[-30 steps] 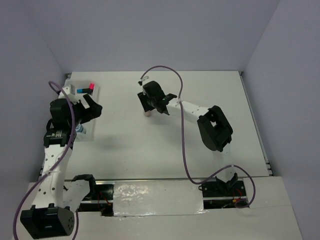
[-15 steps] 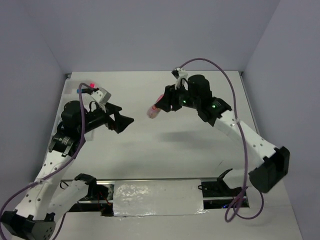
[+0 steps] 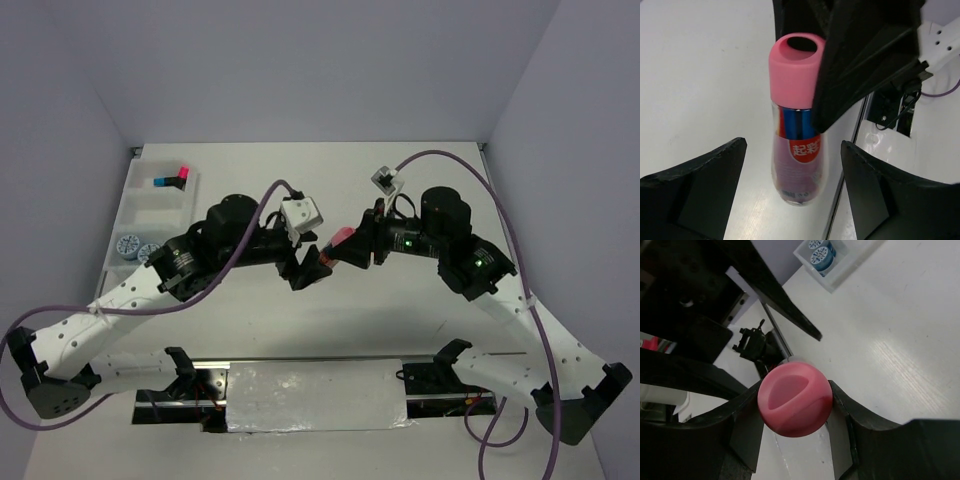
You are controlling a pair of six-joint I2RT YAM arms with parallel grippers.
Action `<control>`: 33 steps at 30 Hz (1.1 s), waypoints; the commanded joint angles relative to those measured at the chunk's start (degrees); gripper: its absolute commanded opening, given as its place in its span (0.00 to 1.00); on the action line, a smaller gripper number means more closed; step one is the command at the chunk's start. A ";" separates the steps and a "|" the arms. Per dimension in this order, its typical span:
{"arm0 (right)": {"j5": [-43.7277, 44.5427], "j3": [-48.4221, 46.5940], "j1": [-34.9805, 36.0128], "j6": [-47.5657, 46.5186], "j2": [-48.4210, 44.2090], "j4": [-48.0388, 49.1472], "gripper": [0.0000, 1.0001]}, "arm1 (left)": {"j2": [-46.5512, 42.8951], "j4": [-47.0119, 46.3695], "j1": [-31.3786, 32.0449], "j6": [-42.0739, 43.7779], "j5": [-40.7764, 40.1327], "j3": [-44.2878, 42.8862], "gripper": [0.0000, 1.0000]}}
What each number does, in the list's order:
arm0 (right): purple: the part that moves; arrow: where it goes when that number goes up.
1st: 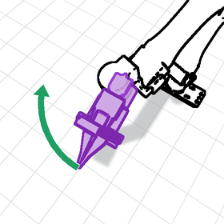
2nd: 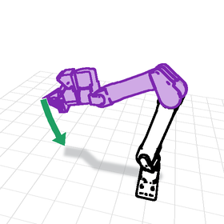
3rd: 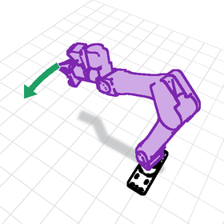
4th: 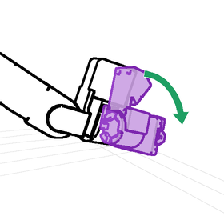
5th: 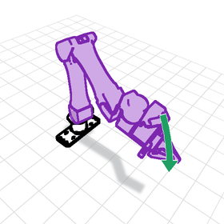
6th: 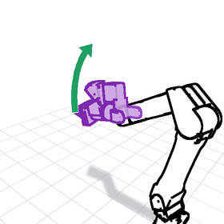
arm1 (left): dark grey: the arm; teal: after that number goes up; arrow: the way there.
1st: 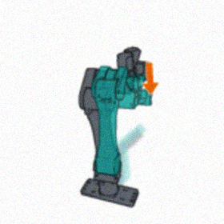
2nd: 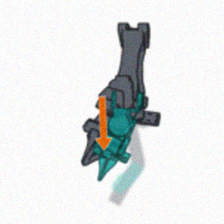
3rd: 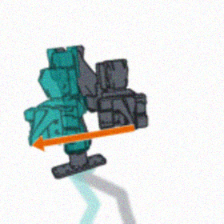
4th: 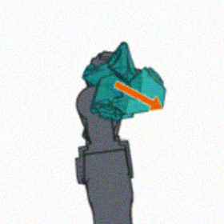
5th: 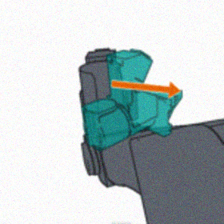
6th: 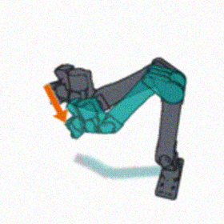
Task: Sort the stationery into containers
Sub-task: Pick up the stationery from the center of the board.
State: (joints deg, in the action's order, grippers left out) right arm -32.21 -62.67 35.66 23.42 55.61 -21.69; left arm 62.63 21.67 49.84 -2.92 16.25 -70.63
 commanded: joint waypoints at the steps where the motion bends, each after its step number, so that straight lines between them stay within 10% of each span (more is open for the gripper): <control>1: -2.33 0.01 0.64 1.80 -4.02 1.22 0.13 | 1.61 2.41 2.88 2.30 -7.18 -3.55 0.89; 15: -0.31 -0.43 2.75 1.45 -4.55 0.24 0.15 | 6.45 2.85 5.35 2.30 -7.56 -6.54 0.68; 22: -2.77 1.50 2.75 3.47 -6.22 4.99 0.17 | 8.65 2.50 5.70 2.30 -8.42 -7.42 0.00; 27: 1.17 4.84 2.66 4.53 -8.76 6.50 0.99 | 6.81 -1.45 5.79 1.16 -13.69 -4.52 0.00; 33: 15.83 3.35 2.31 3.39 -9.56 -2.01 1.00 | 2.68 -3.92 5.70 -0.33 -25.99 -1.18 0.00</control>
State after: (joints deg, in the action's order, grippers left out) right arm -23.59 -57.65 37.65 26.41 46.96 -20.64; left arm 68.40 24.38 55.81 -1.98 -1.48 -71.57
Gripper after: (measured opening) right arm 0.995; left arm 0.611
